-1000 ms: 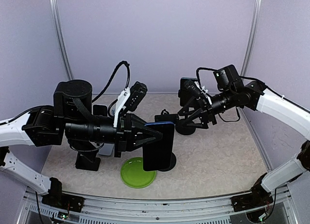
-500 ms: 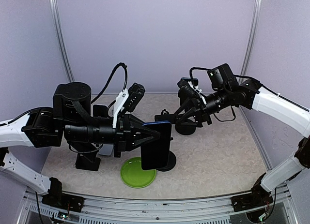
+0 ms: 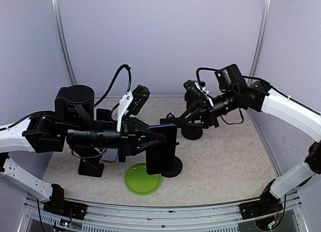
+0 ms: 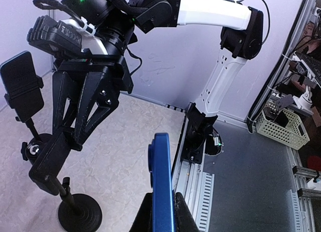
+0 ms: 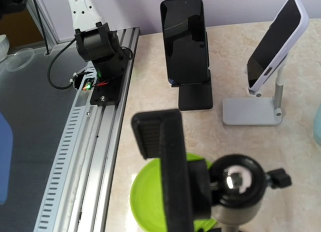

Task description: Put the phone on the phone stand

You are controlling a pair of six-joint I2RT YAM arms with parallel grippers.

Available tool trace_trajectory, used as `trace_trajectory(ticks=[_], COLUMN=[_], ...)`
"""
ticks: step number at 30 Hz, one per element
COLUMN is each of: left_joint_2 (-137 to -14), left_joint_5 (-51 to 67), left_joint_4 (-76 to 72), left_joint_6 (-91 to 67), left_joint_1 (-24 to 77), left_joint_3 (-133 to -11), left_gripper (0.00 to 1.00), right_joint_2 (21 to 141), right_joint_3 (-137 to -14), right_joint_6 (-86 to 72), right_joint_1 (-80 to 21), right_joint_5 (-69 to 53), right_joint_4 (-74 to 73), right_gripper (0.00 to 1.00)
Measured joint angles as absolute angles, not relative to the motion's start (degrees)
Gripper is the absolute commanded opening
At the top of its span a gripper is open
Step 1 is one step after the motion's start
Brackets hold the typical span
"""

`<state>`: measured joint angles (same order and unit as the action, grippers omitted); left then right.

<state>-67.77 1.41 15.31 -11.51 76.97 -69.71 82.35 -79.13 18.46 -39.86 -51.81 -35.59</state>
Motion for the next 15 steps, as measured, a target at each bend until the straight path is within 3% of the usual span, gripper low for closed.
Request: trace_trajectory(ticks=[6, 15], left_joint_2=[-67.8, -69.2], left_joint_5=[-0.2, -0.3], left_joint_4=[15.3, 15.1], left_joint_6=[-10.7, -9.9], left_joint_1=[76.9, 76.5], left_joint_3=[-69.8, -70.3], left_gripper=[0.00, 0.00], right_joint_2=[82.3, 81.6], right_joint_3=[-79.0, -77.8], right_joint_6=[18.3, 18.7], right_joint_1=[-39.9, -39.9], right_joint_5=[-51.1, -49.5], right_joint_4=[-35.7, -35.5], right_gripper=[0.34, 0.19])
